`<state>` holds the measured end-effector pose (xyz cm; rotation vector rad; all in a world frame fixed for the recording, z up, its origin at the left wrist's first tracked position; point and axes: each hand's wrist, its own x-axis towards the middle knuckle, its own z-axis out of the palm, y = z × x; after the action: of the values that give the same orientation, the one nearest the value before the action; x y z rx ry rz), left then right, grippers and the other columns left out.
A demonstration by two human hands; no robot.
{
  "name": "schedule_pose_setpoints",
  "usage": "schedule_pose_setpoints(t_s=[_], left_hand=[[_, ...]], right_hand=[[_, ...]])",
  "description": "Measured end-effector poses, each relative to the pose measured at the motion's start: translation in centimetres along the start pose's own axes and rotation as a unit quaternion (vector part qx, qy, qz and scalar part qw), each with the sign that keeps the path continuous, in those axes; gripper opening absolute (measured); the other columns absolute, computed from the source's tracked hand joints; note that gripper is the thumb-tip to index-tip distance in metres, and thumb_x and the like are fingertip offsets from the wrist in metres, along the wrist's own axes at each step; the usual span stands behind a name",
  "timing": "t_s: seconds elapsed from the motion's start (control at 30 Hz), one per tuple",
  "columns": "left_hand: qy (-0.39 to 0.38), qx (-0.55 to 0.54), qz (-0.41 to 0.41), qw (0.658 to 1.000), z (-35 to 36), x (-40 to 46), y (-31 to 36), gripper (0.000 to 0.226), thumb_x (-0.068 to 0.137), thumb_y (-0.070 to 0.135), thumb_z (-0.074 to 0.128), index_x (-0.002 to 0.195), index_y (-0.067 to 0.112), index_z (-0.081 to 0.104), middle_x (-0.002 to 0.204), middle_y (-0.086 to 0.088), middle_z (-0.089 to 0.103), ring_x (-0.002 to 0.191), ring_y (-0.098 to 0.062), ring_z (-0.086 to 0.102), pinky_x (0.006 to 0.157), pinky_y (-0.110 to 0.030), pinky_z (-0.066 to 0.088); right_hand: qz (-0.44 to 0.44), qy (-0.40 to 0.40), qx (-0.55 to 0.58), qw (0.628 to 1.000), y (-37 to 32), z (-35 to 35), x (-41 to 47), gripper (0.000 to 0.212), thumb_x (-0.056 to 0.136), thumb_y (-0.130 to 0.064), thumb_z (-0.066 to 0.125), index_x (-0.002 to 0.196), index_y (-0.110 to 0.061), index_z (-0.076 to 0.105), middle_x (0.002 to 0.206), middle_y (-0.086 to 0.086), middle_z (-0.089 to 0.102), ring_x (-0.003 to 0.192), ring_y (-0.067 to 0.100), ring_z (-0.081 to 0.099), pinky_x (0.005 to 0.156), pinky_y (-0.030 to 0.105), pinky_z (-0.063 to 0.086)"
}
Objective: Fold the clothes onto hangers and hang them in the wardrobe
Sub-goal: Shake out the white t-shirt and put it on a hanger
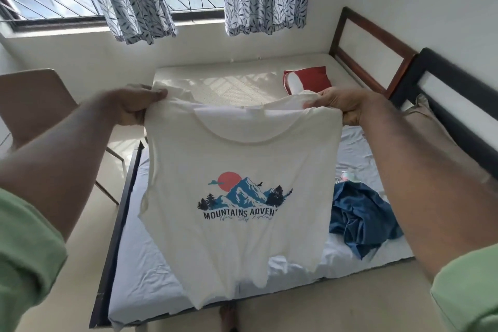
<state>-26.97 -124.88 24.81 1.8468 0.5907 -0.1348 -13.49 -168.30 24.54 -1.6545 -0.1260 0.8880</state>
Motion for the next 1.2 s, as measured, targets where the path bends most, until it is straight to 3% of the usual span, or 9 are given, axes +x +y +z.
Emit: schedule_pose_setpoints(t_s=[0.17,0.5,0.57,0.7,0.8,0.9,1.07,1.13,1.2], left_hand=[[0.064,0.14,-0.048,0.987,2.3,5.6,1.3,0.019,0.105,0.036,0.053,0.109,0.017,0.054,0.1,-0.006,0.05,0.083,-0.024,0.051,0.072,-0.041,0.05],[-0.243,-0.013,0.193,0.95,13.9,8.3,10.4,0.025,0.104,0.009,0.044,0.097,0.023,0.064,0.089,-0.002,0.062,0.082,-0.022,0.061,0.068,-0.036,0.05],[-0.195,0.001,0.24,0.951,14.7,8.6,11.5,0.021,0.102,0.012,0.049,0.099,0.025,0.065,0.088,-0.001,0.063,0.077,-0.019,0.058,0.064,-0.031,0.047],[0.13,0.04,0.307,0.942,15.5,9.7,11.2,0.02,0.082,0.034,0.08,0.08,0.02,0.066,0.067,0.006,0.06,0.065,-0.015,0.058,0.062,-0.028,0.04],[-0.073,-0.043,0.295,0.952,16.7,9.2,10.1,0.017,0.085,0.028,0.082,0.088,0.016,0.07,0.079,-0.002,0.072,0.075,-0.018,0.072,0.067,-0.038,0.054],[-0.219,-0.101,0.305,0.921,17.5,8.6,9.4,0.028,0.085,0.018,0.081,0.111,0.019,0.071,0.1,0.002,0.077,0.097,-0.016,0.072,0.084,-0.048,0.059],[-0.093,-0.017,0.332,0.938,18.2,9.7,9.0,0.04,0.067,0.023,0.09,0.103,0.013,0.075,0.094,0.004,0.077,0.092,-0.018,0.073,0.084,-0.044,0.06],[-0.066,-0.021,0.328,0.942,18.0,9.5,9.1,0.008,0.081,0.006,0.075,0.084,0.013,0.073,0.071,0.012,0.069,0.069,-0.015,0.062,0.069,-0.041,0.057],[-0.071,-0.08,0.286,0.952,17.5,9.2,9.4,0.027,0.086,-0.006,0.054,0.072,0.016,0.063,0.055,0.014,0.056,0.057,-0.011,0.049,0.058,-0.03,0.041]], right_hand=[[-0.064,0.11,0.057,0.99,0.4,0.6,4.3,0.051,0.074,-0.016,0.082,0.118,0.003,0.067,0.103,0.012,0.074,0.083,0.02,0.073,0.069,0.032,0.062],[-0.162,0.028,-0.064,0.984,-4.9,6.8,8.9,0.024,0.081,-0.006,0.081,0.103,-0.001,0.072,0.103,0.019,0.067,0.093,0.03,0.066,0.085,0.047,0.059],[-0.184,0.087,-0.091,0.975,-5.4,7.2,9.4,0.018,0.082,-0.007,0.083,0.096,-0.003,0.073,0.094,0.015,0.069,0.086,0.027,0.067,0.081,0.045,0.06],[-0.189,0.314,-0.123,0.922,-6.2,7.2,10.7,0.039,0.073,-0.025,0.092,0.1,-0.004,0.074,0.097,0.008,0.075,0.086,0.021,0.072,0.083,0.044,0.062],[-0.178,0.407,-0.109,0.889,-6.7,7.9,10.7,0.04,0.074,-0.029,0.091,0.102,-0.006,0.074,0.096,0.008,0.075,0.086,0.022,0.072,0.079,0.039,0.062],[-0.176,0.328,0.01,0.928,-7.3,7.9,9.9,0.038,0.086,-0.027,0.082,0.11,-0.002,0.069,0.103,0.017,0.074,0.087,0.029,0.074,0.077,0.049,0.063],[-0.166,0.196,0.046,0.966,-6.5,7.1,8.3,0.029,0.098,-0.004,0.062,0.126,0.003,0.061,0.124,0.022,0.066,0.105,0.03,0.07,0.082,0.048,0.063],[-0.175,0.218,0.031,0.96,-5.9,6.7,7.7,0.03,0.096,0.008,0.058,0.122,-0.002,0.068,0.123,0.014,0.065,0.109,0.032,0.068,0.075,0.044,0.064],[-0.202,0.294,-0.017,0.934,-5.3,5.7,6.9,0.027,0.092,0.004,0.067,0.111,-0.014,0.074,0.116,0.007,0.067,0.103,0.032,0.07,0.064,0.044,0.064]])
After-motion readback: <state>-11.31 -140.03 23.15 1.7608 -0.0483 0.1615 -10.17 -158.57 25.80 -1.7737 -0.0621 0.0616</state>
